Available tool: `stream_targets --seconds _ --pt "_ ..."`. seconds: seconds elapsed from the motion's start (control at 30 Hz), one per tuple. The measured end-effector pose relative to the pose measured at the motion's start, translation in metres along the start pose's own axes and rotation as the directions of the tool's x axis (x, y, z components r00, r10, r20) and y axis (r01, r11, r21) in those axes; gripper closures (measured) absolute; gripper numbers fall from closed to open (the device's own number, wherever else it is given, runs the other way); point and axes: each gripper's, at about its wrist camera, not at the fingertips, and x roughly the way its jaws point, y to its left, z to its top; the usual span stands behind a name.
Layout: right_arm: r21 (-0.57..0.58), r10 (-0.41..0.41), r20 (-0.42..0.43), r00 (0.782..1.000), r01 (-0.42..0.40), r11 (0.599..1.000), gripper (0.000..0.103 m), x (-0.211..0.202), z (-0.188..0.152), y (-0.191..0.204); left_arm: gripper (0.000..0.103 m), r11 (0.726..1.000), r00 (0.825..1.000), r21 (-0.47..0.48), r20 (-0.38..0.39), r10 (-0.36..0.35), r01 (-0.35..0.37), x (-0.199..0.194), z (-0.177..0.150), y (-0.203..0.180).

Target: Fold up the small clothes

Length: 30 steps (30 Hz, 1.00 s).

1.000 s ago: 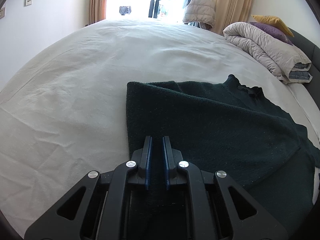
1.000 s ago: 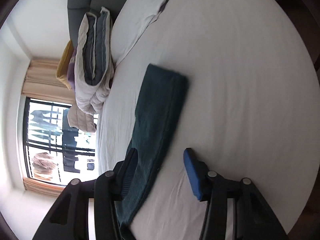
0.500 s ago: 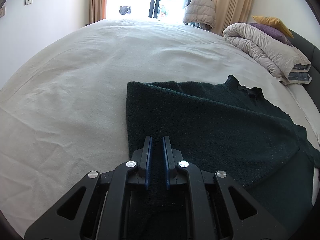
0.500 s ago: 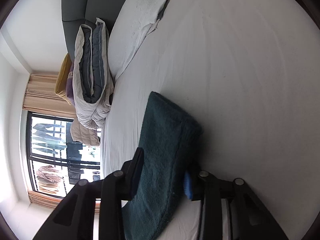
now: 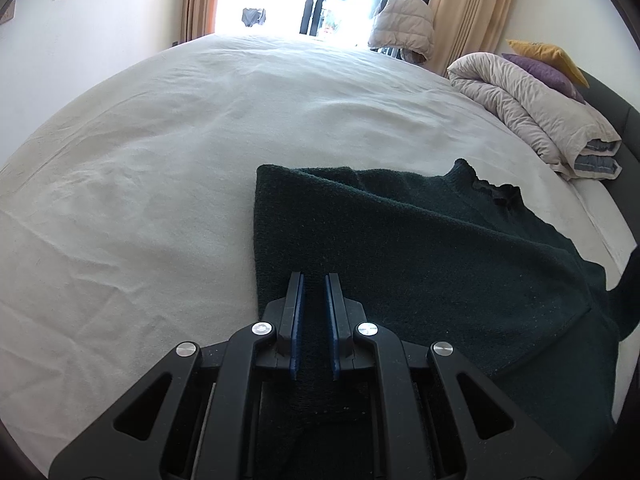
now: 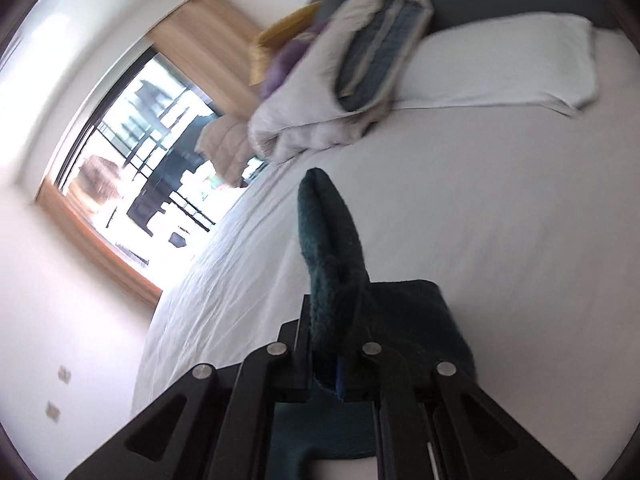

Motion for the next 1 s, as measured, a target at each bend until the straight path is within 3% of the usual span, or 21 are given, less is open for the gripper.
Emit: stream_targets --seconds 0.07,0.13,0.2,0.23,0.27,0.3,0.43,0.53,0.57,0.63,0.7,0.8,0.9,1.0 --pt "-0.204 0.043 -0.041 0.998 -0.051 0.978 0.094 0.017 -0.031 0.075 0.092 0.997 0.999 -0.063 0.004 -0.044 0.044 -0.008 0.006 0.003" --pt "-0.385 0.052 -0.096 0.994 -0.085 0.919 0.094 0.039 -0.073 0.136 0.091 0.981 0.990 -0.135 0.038 -0.138 0.142 -0.022 0.012 0.002" --pt "-0.512 0.028 -0.153 0.988 -0.103 0.852 0.094 0.063 -0.120 0.179 0.079 0.958 0.969 -0.151 0.054 -0.240 0.245 -0.033 0.020 -0.011" --pt "-0.558 0.018 -0.173 0.985 -0.114 0.822 0.094 0.074 -0.141 0.194 0.054 0.942 0.954 -0.151 0.050 -0.294 0.298 -0.036 0.024 -0.020" --pt "-0.592 0.011 -0.191 0.981 -0.124 0.797 0.094 0.082 -0.158 0.206 0.029 0.924 0.937 -0.155 0.044 -0.348 0.350 -0.036 0.028 -0.028" --pt "-0.611 0.004 -0.208 0.978 -0.133 0.780 0.094 0.089 -0.173 0.213 0.025 0.903 0.918 -0.166 0.046 -0.393 0.395 -0.037 0.031 -0.035" --pt "-0.666 -0.021 -0.206 0.978 -0.125 0.736 0.094 0.098 -0.204 0.227 0.024 0.816 0.833 -0.225 -0.026 -0.552 0.533 -0.019 0.043 -0.061" --pt "-0.741 -0.051 -0.171 0.984 -0.095 0.665 0.094 0.097 -0.216 0.231 0.024 0.744 0.759 -0.330 -0.112 -0.642 0.581 0.008 0.046 -0.072" --pt "-0.760 -0.061 -0.163 0.985 -0.086 0.645 0.094 0.095 -0.220 0.230 0.024 0.732 0.744 -0.355 -0.132 -0.655 0.582 0.014 0.047 -0.074" --pt "-0.797 -0.083 -0.134 0.987 -0.058 0.601 0.094 0.093 -0.226 0.232 0.024 0.722 0.730 -0.380 -0.154 -0.665 0.578 0.023 0.050 -0.076" --pt "-0.840 -0.098 -0.100 0.990 -0.031 0.542 0.094 0.090 -0.233 0.237 0.024 0.709 0.706 -0.398 -0.186 -0.683 0.582 0.030 0.052 -0.078" --pt "-0.884 -0.111 -0.066 0.992 -0.007 0.467 0.094 0.088 -0.248 0.245 0.024 0.706 0.690 -0.417 -0.221 -0.690 0.572 0.038 0.051 -0.080" --pt "-0.916 -0.104 -0.043 0.994 0.002 0.401 0.094 0.085 -0.260 0.251 0.024 0.714 0.693 -0.408 -0.229 -0.683 0.569 0.042 0.054 -0.081" --pt "-0.937 -0.099 -0.028 0.995 0.009 0.351 0.094 0.084 -0.269 0.257 0.024 0.743 0.709 -0.387 -0.259 -0.656 0.545 0.046 0.055 -0.084"
